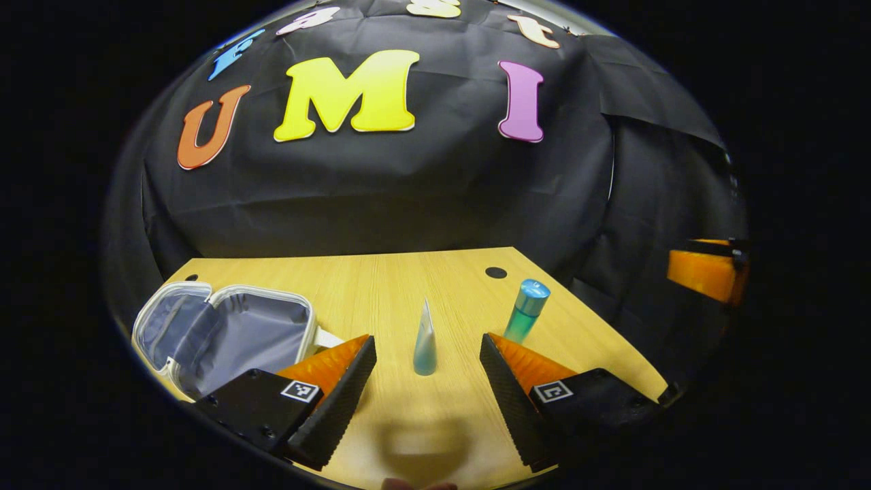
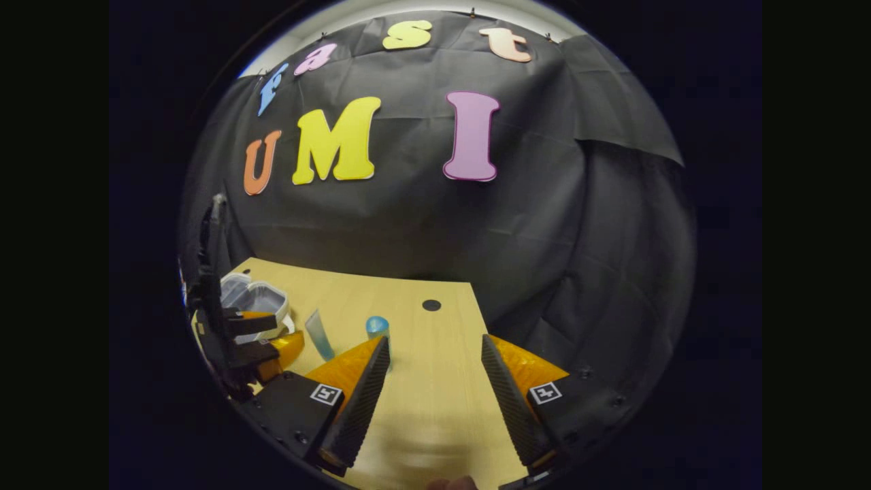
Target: First open the suitcase, pack the skin care products into it, and then close the suitcase.
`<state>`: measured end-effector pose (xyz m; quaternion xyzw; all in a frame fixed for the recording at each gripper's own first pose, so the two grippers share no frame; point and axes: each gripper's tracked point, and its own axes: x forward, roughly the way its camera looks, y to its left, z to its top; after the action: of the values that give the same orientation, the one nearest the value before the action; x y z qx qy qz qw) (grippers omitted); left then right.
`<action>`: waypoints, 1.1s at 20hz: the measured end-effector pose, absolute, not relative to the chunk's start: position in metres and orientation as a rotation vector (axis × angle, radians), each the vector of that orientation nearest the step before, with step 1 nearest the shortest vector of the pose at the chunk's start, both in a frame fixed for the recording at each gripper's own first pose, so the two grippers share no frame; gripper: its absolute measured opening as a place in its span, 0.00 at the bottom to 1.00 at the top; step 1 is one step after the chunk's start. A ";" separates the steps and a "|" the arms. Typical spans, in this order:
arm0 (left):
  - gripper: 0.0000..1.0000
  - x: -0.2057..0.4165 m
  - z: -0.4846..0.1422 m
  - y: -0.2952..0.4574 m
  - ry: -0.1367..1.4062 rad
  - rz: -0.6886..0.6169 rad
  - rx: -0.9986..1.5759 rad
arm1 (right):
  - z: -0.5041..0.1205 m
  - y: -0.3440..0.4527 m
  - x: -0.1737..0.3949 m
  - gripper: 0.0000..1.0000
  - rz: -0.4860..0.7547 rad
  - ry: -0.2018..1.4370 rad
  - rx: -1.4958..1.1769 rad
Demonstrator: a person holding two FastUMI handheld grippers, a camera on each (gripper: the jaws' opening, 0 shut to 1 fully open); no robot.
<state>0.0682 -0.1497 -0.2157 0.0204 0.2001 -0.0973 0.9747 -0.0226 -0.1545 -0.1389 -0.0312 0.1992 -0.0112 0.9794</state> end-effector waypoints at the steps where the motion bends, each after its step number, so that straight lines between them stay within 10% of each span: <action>1: 0.98 0.073 -0.228 -0.151 0.421 -0.186 0.041 | -0.140 -0.159 -0.024 0.81 -0.026 0.409 -0.069; 11: 0.95 0.112 -0.308 -0.140 0.566 -0.128 0.016 | -0.170 -0.191 -0.032 0.81 -0.088 0.511 -0.074; 18: 0.34 0.120 -0.313 -0.144 0.582 -0.173 0.050 | -0.198 -0.172 -0.014 0.82 -0.011 0.532 -0.049; 22: 0.40 0.103 -0.285 -0.149 0.589 -0.227 0.049 | -0.231 -0.136 -0.003 0.81 0.117 0.574 -0.045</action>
<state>0.1029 -0.1487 -0.2848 0.0240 0.2898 -0.1115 0.9503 -0.0025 -0.1358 -0.2314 -0.0222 0.2829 0.0577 0.9571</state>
